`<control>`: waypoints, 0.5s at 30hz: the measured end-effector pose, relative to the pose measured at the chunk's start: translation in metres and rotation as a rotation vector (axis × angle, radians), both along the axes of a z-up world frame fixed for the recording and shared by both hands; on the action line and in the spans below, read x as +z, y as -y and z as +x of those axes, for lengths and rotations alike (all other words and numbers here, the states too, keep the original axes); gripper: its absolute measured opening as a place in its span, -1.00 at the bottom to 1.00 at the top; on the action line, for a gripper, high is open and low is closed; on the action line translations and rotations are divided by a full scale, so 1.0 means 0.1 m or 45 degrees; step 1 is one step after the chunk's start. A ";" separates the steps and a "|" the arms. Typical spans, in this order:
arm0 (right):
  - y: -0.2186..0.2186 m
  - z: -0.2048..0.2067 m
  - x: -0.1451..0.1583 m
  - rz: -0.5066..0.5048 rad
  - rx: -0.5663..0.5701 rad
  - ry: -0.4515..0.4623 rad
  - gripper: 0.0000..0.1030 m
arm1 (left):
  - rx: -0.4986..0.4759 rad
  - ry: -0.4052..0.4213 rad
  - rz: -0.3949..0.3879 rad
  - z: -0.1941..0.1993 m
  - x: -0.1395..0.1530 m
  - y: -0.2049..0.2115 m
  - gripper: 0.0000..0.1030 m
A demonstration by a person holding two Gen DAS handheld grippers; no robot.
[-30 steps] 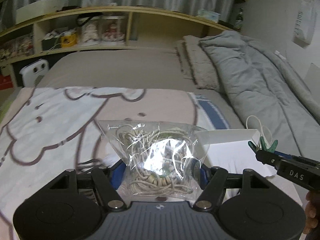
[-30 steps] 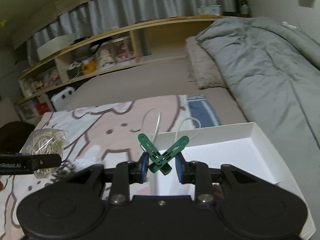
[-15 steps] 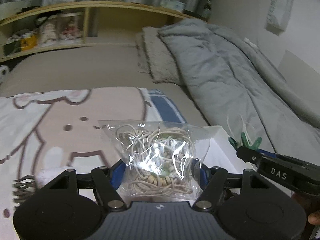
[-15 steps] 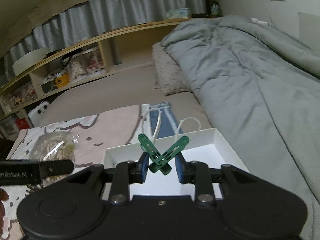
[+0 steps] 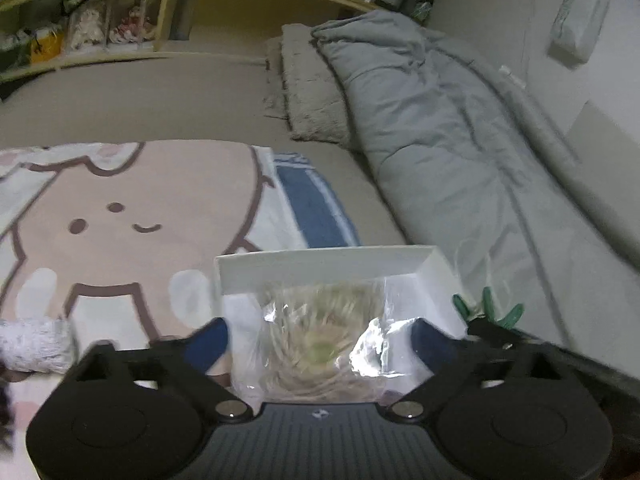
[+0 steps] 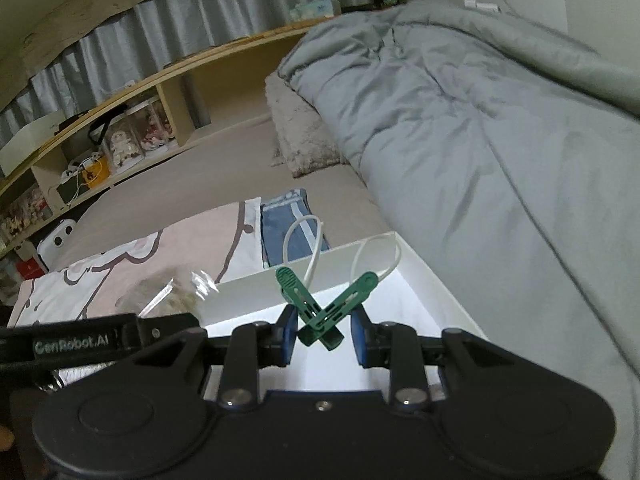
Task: Organize objects
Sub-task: 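Lower the bag into the tray and open the left gripper while the right gripper releases the clothespins there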
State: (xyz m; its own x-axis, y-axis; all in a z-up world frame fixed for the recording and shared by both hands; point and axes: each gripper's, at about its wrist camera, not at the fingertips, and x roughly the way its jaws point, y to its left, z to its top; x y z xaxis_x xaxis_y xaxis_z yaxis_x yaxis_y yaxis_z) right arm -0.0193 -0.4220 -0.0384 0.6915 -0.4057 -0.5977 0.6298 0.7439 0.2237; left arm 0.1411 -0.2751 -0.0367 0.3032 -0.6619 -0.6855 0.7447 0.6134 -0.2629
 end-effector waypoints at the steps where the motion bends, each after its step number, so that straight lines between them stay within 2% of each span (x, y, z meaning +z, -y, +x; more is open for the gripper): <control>1: 0.01 0.01 -0.03 0.007 0.000 -0.007 -0.43 | -0.021 0.020 0.022 -0.02 -0.02 0.01 0.92; 5: 0.03 0.07 -0.10 0.003 -0.005 -0.037 -0.43 | -0.051 0.066 0.120 -0.05 -0.07 0.02 0.92; 11: 0.10 0.07 -0.20 0.029 -0.058 -0.074 -0.38 | -0.051 0.066 0.153 0.00 -0.09 -0.08 0.90; 15: 0.11 0.03 -0.19 0.028 -0.080 -0.072 -0.34 | -0.035 0.088 0.153 0.04 -0.02 -0.17 0.67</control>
